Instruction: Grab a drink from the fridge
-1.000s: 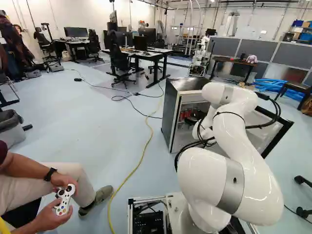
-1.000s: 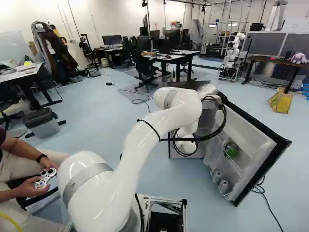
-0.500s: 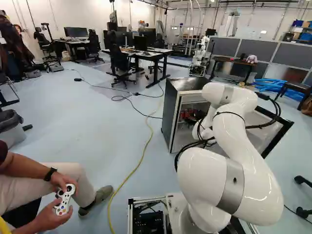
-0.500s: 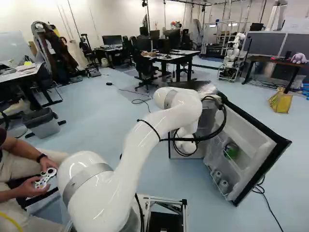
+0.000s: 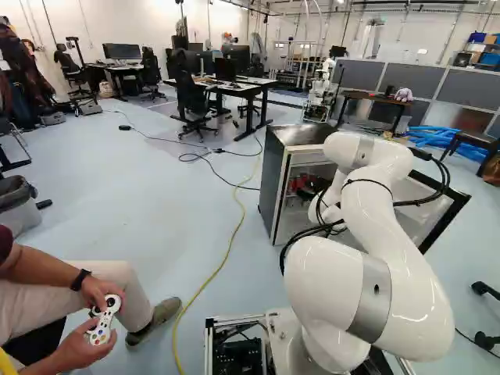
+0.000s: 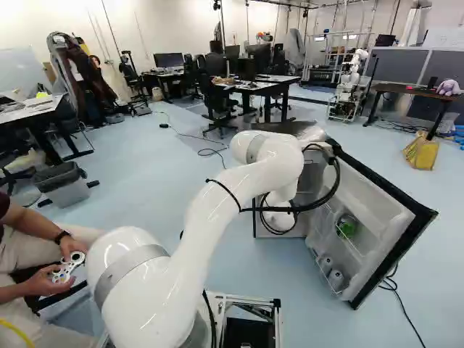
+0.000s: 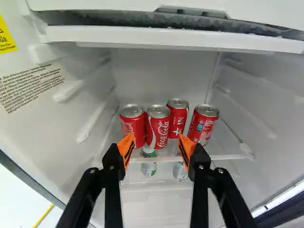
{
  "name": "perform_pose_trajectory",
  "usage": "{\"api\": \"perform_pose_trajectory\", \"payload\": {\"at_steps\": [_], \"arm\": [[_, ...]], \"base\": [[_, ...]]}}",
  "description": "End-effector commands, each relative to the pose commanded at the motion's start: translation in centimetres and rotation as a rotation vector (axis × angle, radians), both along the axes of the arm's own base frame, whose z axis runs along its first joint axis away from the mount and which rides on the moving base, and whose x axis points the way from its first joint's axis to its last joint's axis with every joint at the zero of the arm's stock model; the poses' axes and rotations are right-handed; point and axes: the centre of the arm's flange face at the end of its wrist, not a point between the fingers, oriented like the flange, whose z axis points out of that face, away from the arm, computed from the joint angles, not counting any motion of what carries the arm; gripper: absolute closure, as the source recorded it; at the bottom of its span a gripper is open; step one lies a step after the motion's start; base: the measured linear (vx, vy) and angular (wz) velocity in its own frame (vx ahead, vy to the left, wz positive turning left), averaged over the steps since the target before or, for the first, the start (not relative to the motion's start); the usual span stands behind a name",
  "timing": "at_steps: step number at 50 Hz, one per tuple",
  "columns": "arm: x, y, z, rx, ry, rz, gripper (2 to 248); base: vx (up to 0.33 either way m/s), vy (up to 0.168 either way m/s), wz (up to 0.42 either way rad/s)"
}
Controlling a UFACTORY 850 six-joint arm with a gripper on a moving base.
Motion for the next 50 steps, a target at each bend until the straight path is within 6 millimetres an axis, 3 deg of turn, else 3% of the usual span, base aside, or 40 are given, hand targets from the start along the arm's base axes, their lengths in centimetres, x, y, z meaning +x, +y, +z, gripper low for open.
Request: {"api": "perform_pose_trajectory", "payload": {"at_steps": [50], "arm": [[2.5,-0.2,-1.2,-0.026,0.002,0.017,104]], "base": [[0.0,0.0,0.0]]}}
